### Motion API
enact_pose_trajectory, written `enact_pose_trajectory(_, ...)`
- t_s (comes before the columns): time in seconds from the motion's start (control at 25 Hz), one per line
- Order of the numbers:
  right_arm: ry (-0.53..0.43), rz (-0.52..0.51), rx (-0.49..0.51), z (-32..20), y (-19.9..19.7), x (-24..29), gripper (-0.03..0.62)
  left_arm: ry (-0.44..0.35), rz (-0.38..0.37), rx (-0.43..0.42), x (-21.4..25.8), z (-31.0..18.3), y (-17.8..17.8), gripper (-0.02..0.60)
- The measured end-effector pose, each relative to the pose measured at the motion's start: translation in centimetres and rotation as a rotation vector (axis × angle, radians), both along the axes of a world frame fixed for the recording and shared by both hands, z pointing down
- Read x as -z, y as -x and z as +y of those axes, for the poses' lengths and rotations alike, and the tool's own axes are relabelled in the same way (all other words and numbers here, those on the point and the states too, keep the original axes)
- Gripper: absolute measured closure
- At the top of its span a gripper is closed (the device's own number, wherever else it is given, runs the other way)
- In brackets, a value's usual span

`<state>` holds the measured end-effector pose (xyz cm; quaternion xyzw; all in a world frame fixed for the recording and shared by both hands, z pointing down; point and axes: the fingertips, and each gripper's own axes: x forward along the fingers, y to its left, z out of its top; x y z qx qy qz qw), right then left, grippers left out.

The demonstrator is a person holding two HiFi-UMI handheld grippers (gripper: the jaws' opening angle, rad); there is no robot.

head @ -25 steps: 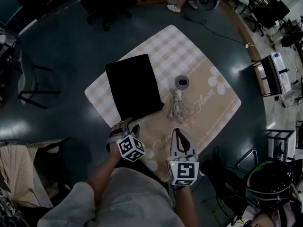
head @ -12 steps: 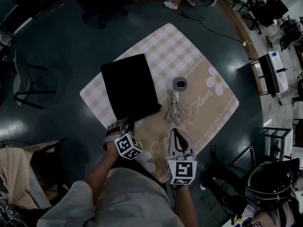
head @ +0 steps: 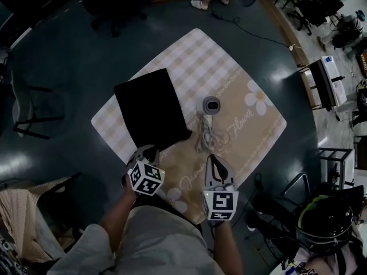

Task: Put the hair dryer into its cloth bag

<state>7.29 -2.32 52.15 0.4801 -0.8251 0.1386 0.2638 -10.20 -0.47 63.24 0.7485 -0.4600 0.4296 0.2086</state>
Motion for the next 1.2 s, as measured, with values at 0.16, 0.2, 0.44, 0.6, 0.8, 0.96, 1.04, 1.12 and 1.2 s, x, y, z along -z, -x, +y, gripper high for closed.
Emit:
enact_pose_trajectory(0.16, 0.047, 0.027, -0.011, -1.2, -0.6, -1.0, 0.579, 0.033, 0.162, 0.099, 1.4, -1.6, -0.3, 0.563)
enact_pose_trajectory(0.2, 0.063, 0.036, -0.014, -1.5, -0.7, -1.3, 0.579, 0.033, 0.176, 0.103, 1.8, -2.0, -0.4, 0.563)
enact_pose_trajectory(0.44, 0.116, 0.075, -0.039, -3.2, -1.6, -2.5, 0.577, 0.034, 0.288, 0.128, 4.3, -3.7, -1.4, 0.563)
enact_pose_trajectory(0.6, 0.137, 0.087, -0.030, -3.9, -1.8, -2.9, 0.577, 0.035, 0.357, 0.169, 5.8, -4.5, -2.0, 0.563)
enact_pose_trajectory(0.8, 0.195, 0.096, -0.010, -4.8, -1.1, -4.0, 0.426, 0.026, 0.445, 0.201, 7.0, -6.1, -2.3, 0.563)
enact_pose_trajectory(0.96, 0.239, 0.136, 0.015, -5.5, -0.4, -5.5, 0.360, 0.018, 0.487, 0.222, 7.8, -7.4, -1.9, 0.563)
enact_pose_trajectory(1.04, 0.266, 0.176, 0.024, -5.9, -0.3, -6.9, 0.329, 0.005, 0.482, 0.216, 8.2, -8.0, -1.6, 0.563)
enact_pose_trajectory(1.12, 0.289, 0.222, 0.030, -6.4, -0.2, -8.2, 0.307, 0.000, 0.477, 0.204, 8.4, -8.4, -1.5, 0.563)
enact_pose_trajectory(1.2, 0.311, 0.273, 0.030, -6.8, -0.3, -9.5, 0.296, 0.002, 0.481, 0.194, 8.5, -8.5, -1.7, 0.563)
